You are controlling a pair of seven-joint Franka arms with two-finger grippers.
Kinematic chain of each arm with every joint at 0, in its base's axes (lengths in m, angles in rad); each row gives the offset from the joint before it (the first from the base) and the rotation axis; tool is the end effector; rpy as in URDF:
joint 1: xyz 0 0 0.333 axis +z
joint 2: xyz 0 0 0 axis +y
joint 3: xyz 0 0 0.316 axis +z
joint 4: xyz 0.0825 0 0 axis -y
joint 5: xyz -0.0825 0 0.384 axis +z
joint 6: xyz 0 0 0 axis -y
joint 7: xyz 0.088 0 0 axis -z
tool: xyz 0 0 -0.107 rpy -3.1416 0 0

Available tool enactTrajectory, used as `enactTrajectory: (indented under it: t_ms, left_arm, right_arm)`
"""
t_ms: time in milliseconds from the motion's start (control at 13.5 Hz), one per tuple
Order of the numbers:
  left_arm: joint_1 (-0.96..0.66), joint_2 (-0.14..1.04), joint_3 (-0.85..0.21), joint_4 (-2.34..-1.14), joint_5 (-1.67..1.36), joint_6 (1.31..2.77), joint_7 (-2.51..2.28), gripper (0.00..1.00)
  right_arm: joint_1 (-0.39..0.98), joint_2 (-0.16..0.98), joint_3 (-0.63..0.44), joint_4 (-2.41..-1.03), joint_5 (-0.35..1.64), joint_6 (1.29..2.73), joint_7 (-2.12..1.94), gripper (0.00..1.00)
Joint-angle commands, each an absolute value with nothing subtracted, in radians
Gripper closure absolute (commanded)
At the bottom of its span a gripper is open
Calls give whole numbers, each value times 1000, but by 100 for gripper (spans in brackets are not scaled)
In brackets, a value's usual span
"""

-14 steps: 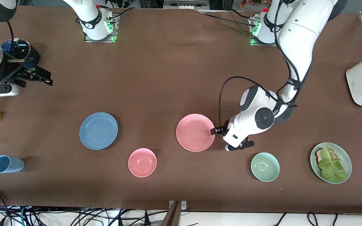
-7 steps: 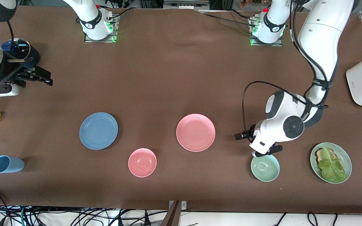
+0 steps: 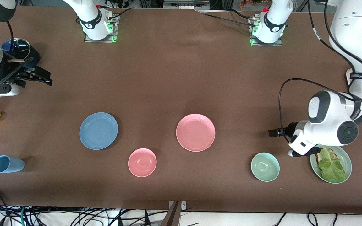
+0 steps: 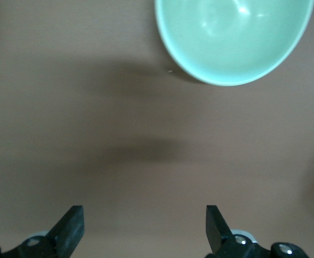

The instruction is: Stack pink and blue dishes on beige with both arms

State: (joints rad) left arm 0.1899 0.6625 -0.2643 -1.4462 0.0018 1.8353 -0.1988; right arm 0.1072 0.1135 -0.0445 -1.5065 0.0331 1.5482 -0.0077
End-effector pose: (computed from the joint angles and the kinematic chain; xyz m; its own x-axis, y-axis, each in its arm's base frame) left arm 0.6878 -0.0207 0.2910 0.9514 0.1353 -0.2767 0.1703 -0.9796 0.1066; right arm 0.5840 0.0417 0.5882 0.9949 0.0708 -0.0714 0.0690 -0.9972 -0.0286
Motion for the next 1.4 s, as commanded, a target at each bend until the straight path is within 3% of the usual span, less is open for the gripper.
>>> enactTrajectory:
  t_ms: [0, 812, 1330]
  left_arm:
    - [224, 617, -267, -1460, 35, 1767, -143, 0]
    - [293, 480, -274, -1450, 132, 1603, -141, 0]
    - [249, 250, -246, -1539, 110, 1609, -76, 0]
  right_arm:
    - [100, 121, -43, -1486, 49, 1539, -2, 0]
    - [101, 129, -43, -1486, 35, 1569, -2, 0]
    - [97, 146, -44, -1485, -12, 1589, -3, 0]
